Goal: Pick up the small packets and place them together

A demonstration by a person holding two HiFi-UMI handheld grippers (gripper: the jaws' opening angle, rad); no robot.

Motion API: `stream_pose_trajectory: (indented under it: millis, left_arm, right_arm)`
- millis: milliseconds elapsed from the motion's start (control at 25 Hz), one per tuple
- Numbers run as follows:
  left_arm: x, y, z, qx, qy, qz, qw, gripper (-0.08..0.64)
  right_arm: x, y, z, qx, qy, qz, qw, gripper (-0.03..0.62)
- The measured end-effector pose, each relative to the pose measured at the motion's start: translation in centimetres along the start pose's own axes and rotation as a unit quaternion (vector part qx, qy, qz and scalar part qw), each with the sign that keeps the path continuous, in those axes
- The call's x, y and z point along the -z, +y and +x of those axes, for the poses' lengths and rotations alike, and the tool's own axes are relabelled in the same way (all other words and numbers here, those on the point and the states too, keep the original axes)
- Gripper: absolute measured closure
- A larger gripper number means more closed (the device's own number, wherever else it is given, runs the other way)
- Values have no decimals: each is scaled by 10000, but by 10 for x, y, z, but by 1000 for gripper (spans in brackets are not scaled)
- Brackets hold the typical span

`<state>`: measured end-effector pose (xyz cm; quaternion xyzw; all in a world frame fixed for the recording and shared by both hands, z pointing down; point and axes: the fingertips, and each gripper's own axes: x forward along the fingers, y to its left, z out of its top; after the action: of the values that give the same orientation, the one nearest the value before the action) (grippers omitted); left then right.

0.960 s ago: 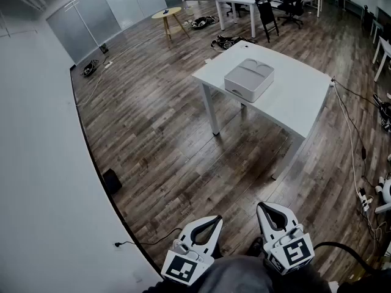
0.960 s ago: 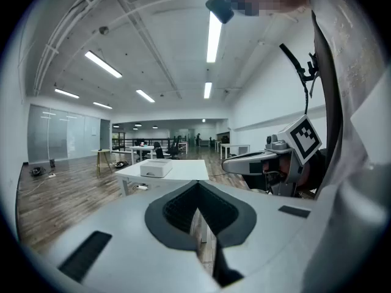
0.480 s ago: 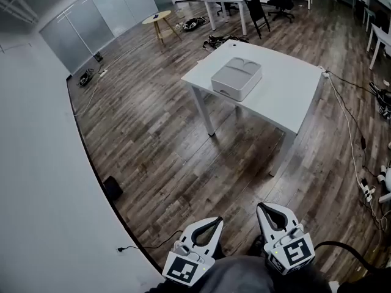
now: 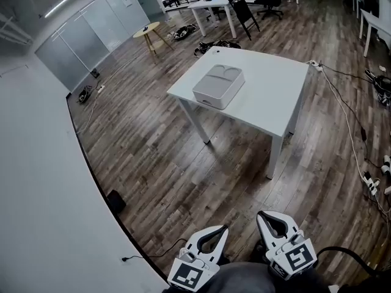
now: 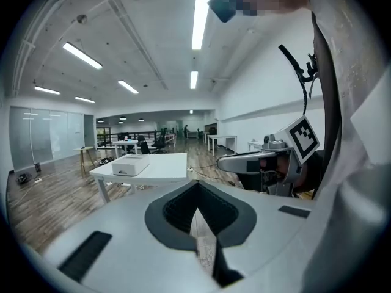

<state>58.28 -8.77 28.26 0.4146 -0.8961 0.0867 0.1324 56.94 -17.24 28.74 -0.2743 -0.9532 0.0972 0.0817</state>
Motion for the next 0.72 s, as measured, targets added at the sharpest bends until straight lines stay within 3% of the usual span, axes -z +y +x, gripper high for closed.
stream_pose_trajectory:
  millis: [360, 720]
  left_arm:
    - [10, 34, 10, -127, 146, -176, 9997, 563]
    - [18, 141, -3, -264, -157, -452, 9985, 563]
  right_arm:
    - [12, -11, 28, 20, 200, 153, 9997, 589]
    - [6, 27, 141, -253, 482, -120, 9984, 589]
